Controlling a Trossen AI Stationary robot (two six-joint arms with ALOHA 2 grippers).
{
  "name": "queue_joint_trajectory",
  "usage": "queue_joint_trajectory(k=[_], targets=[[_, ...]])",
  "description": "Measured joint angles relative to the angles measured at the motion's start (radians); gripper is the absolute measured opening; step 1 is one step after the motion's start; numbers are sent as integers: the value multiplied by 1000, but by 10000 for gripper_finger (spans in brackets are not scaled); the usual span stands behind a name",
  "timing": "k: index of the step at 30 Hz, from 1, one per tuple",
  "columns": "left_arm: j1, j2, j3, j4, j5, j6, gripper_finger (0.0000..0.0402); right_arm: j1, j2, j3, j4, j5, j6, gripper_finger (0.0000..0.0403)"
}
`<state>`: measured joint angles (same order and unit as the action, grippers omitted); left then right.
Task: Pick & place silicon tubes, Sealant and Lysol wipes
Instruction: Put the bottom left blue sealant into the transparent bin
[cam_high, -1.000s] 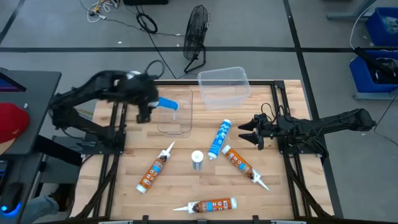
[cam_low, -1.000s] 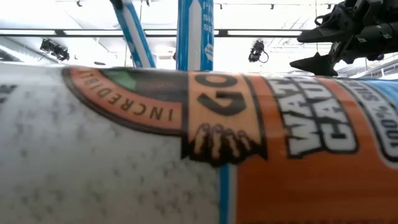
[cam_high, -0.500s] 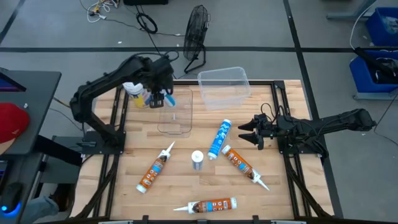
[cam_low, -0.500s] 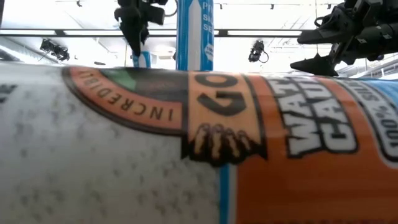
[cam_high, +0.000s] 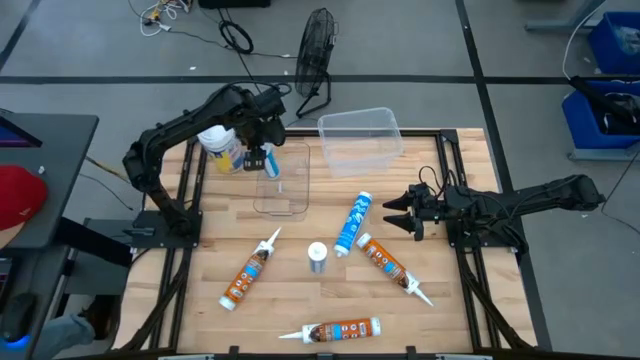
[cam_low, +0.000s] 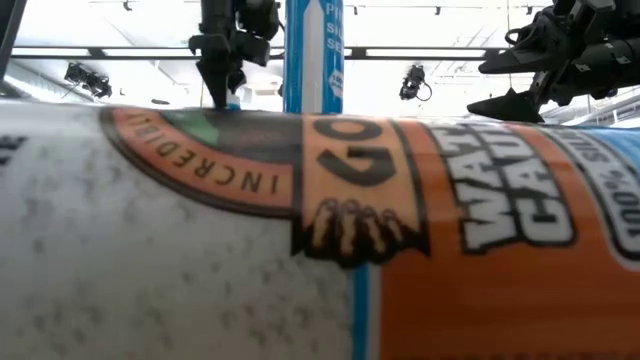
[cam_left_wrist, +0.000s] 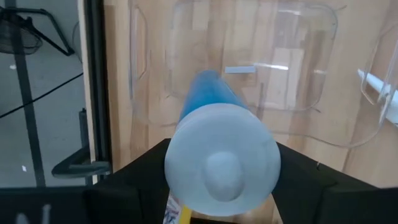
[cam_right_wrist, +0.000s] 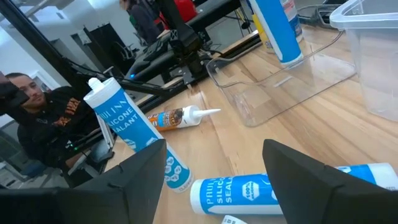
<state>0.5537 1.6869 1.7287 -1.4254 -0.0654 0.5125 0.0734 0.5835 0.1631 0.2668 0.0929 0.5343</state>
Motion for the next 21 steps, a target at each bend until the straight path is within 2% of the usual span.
queue_joint_trajectory(k=[21], targets=[[-1, 17, 0, 58, 22, 50, 239, 0, 0, 0, -1, -1, 4, 272]])
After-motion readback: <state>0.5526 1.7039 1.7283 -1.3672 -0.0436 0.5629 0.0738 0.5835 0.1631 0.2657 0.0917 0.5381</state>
